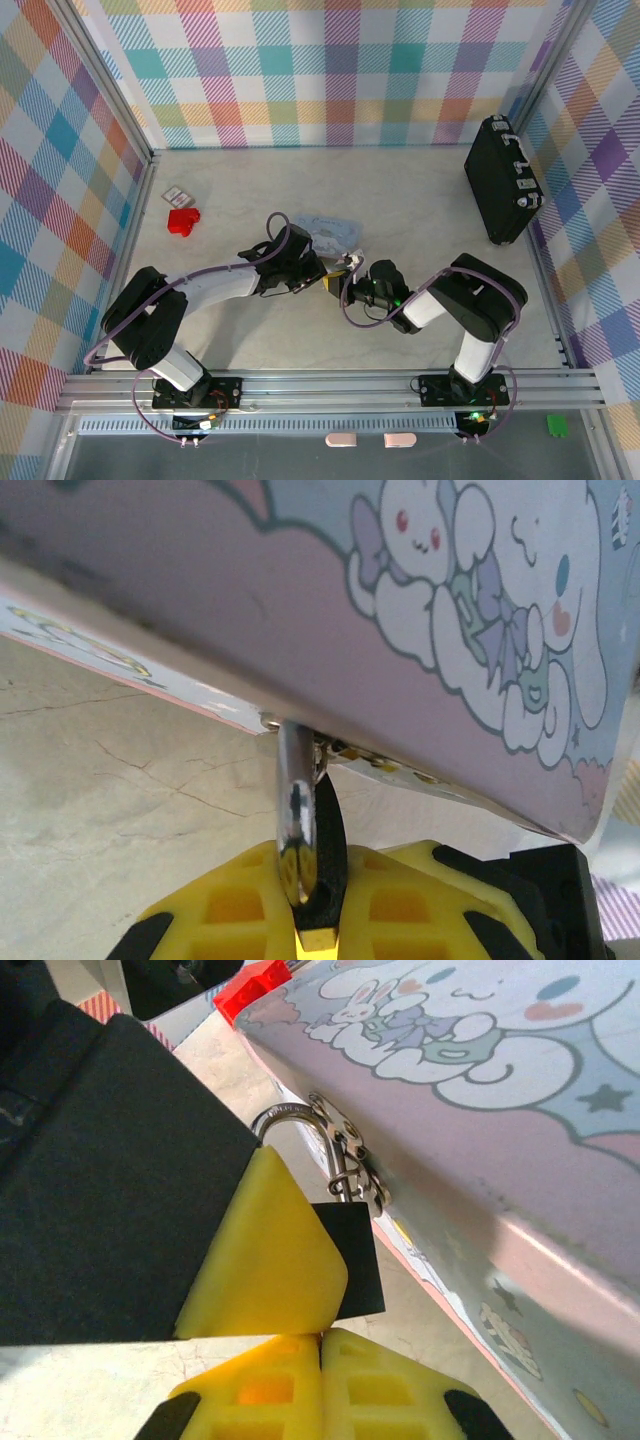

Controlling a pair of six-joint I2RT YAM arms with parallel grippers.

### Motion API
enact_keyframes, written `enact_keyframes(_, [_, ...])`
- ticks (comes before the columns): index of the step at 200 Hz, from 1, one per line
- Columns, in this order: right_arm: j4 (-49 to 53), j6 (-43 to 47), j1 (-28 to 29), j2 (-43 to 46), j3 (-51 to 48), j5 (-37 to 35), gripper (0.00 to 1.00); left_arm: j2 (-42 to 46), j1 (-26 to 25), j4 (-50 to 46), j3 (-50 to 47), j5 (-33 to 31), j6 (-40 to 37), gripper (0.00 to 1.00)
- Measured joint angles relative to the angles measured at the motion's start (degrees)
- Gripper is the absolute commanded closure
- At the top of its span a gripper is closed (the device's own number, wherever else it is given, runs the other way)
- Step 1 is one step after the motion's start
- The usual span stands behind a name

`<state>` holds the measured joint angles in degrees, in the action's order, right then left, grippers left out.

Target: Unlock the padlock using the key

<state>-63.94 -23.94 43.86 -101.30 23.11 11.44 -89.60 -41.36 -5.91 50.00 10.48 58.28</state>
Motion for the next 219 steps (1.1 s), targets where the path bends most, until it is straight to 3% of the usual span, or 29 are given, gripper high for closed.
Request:
enact_keyframes(33, [-0.68, -3.93, -0.20, -1.01, 0.33, 0.15, 1.00, 0.00, 0.02, 0.07, -0.17, -0.44, -2.25, 0.84])
enact_keyframes(49, [0.33, -5.75, -0.44, -1.27, 1.01, -0.42, 1.00, 0.00, 0.07, 0.72, -0.76, -1.20, -2.86, 0.69])
enact_keyframes(83, [2.49, -8.37, -1.03, -2.93, 0.94, -2.43, 1.00, 0.85, 0.26, 3.28, -1.14, -1.86, -5.03, 0.59])
enact_keyframes(125, [5.05, -8.94, -1.20, -2.89, 1.01, -3.23, 1.00, 6.21, 2.36, 1.75, -0.96, -6.49, -9.57, 0.38])
enact_keyframes(178, [8.09, -10.36, -1.60, -2.01, 1.01, -2.95, 1.00, 4.39, 8.52, -7.58, 8.50, -11.91, -18.36, 0.32])
enact_keyframes(219, [10.38, -10.95, -2.36, -0.09, 1.01, -1.75, 0.75, -5.31, 10.12, -13.07, 17.42, -14.27, -23.43, 0.31])
